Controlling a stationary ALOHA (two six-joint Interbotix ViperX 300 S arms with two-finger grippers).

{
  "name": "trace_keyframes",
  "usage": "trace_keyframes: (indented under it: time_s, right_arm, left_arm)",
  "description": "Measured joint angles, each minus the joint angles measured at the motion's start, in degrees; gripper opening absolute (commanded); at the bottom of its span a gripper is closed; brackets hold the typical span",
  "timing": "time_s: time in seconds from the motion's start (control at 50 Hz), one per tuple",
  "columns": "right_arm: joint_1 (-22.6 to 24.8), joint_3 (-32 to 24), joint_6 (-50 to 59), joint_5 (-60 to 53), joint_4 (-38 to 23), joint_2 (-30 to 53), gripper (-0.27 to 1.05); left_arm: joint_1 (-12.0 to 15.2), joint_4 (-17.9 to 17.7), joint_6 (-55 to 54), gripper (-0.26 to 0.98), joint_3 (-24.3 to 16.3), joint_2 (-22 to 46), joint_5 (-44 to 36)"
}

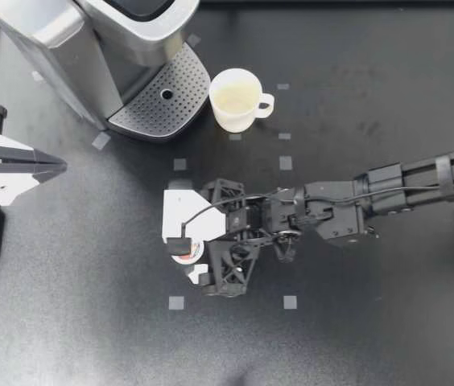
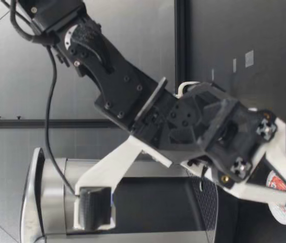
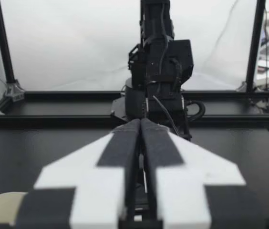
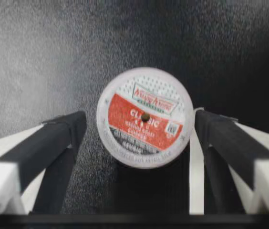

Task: Place the coffee capsule inside the capsule container, then place the cup onto the center of the cup tray.

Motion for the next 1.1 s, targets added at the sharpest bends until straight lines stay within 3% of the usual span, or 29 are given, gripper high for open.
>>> trace_keyframes:
  time_s: [0.18, 0.44, 0.68, 1.0, 1.1]
  right_arm:
    - [0.0, -0.9, 0.1, 0.0, -0.4, 0.6, 0.80]
    - [0.0, -1.3, 0.1, 0.1, -0.5, 0.7, 0.47]
    - [0.0, -1.0, 0.3, 0.4, -0.6, 0.2, 0.45]
    - [-0.6, 1.9, 2.0, 1.4, -0.6, -6.6, 0.45]
    - [-1.0, 3.3, 2.9, 1.6, -0.6, -8.0, 0.45]
  left_arm:
    - [-0.1, 0.0, 0.0, 0.11, 0.0, 0.0, 0.1]
    - [0.0, 0.0, 0.0, 0.11, 0.0, 0.0, 0.1]
    - [0.0, 0.0, -0.4, 0.11, -0.1, 0.2, 0.4]
    - [0.2, 0.0, -0.4, 0.11, -0.1, 1.8, 1.1]
    - [3.2, 0.0, -0.4, 0.11, -0.7, 4.3, 1.7]
